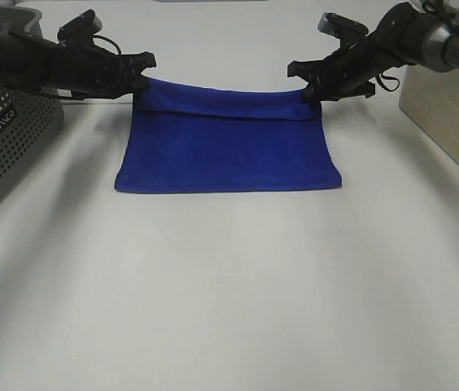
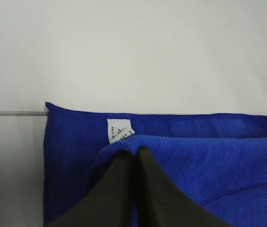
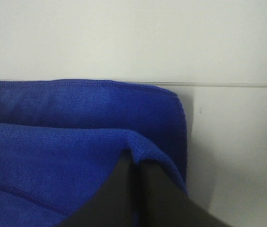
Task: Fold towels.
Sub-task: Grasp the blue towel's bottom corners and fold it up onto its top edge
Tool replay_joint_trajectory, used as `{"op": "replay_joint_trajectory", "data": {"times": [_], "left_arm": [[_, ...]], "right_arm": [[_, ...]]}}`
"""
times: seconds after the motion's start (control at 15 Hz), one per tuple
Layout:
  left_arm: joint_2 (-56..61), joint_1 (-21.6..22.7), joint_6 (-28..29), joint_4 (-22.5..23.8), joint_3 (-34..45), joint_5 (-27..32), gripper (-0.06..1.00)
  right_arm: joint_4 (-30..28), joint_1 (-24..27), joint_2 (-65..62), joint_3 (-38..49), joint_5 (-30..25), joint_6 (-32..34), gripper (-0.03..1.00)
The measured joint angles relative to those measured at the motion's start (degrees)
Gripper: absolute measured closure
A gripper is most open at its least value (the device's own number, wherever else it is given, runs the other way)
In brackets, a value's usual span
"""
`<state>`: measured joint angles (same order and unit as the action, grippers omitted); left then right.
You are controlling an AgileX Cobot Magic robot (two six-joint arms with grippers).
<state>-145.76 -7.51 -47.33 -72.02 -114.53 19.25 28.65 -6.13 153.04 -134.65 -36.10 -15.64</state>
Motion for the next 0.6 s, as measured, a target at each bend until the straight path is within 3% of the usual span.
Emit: {"op": "replay_joint_trajectory", "data": {"times": [0.07, 0.13, 0.27, 0.4, 0.6], "left_arm": [[-0.11, 0.00, 0.00, 0.00, -0.11, 0.00, 0.88], [-0.17, 0.00, -0.06, 0.00, -0.23, 0.00, 0.76], [-0.17, 0.00, -0.23, 0.00, -0.34, 0.00, 0.45], [-0.17, 0.23, -0.23, 1.43, -0.34, 0.80, 0.28], [0.00, 1.89, 1.38, 6.30, -0.34, 9.51, 0.26]], "right_arm": [[0.00, 0.00, 0.00, 0.00, 0.06, 0.00, 0.93], [0.00, -0.06, 0.00, 0.00, 0.29, 0.00, 0.82], [0.00, -0.06, 0.00, 0.00, 0.00, 0.00, 0.46], [-0.86, -0.06, -0.23, -0.06, -3.78, 0.00, 0.22], [-2.52, 0.00, -2.75, -0.11, -12.83, 0.00, 0.17]]}}
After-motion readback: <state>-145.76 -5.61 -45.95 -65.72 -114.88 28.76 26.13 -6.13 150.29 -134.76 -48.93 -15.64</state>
